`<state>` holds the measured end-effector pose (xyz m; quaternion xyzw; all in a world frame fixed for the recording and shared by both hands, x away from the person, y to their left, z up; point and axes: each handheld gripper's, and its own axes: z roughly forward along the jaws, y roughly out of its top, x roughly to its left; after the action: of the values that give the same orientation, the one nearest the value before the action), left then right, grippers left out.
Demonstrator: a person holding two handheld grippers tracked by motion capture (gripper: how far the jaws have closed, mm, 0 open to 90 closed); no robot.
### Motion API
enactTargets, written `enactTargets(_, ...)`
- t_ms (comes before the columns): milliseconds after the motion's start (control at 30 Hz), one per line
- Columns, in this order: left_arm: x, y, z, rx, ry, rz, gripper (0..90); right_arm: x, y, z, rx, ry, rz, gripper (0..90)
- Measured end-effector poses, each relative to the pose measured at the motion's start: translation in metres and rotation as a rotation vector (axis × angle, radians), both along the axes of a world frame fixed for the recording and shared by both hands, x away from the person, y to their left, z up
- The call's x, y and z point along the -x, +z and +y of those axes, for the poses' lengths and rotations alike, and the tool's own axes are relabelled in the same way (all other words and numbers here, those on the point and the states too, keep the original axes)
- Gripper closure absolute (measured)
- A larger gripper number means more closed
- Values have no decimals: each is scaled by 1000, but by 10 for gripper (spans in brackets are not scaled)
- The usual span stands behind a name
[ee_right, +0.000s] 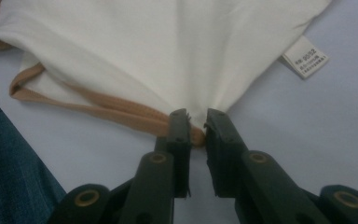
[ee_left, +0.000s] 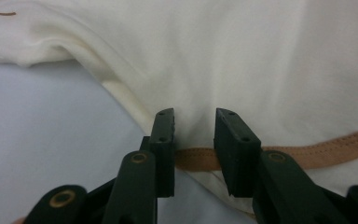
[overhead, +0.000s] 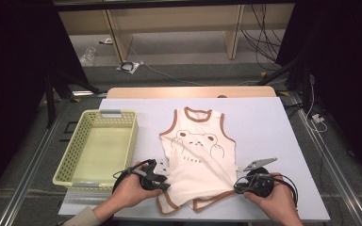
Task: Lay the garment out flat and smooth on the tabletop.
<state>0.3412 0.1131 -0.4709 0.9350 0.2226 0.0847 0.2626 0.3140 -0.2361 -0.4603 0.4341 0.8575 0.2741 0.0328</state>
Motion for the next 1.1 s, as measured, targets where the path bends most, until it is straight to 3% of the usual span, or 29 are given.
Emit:
enactTargets(67, 1, 2, 3, 5, 3, -4, 667, 2, 1, -2, 17, -7, 11, 805)
enactTargets(167, 3, 5, 7, 11, 7, -8, 641, 6, 8, -3, 81, -29, -32, 795)
enactTargets(267, 6, 8, 12, 27, 1, 1, 630, 10, 16, 0, 31, -16, -58, 793)
enactTargets(367, 9, 9, 16, 33, -6, 6, 629, 12, 17, 16, -19, 34, -68, 791)
enactTargets(467, 12, 9, 21, 33, -9, 11, 632, 14, 12, 40, -51, 98, -37, 780)
enactTargets(633, 18, 7, 28, 45, -9, 47, 648, 19, 4, 79, -65, 233, -8, 758)
enactTargets(867, 23, 1, 24, 34, -25, 78, 675, 27, -8, 113, -16, 323, 31, 717)
enactTargets(1100, 26, -3, 20, 9, -38, 76, 743, 33, -11, 121, 34, 315, 8, 807)
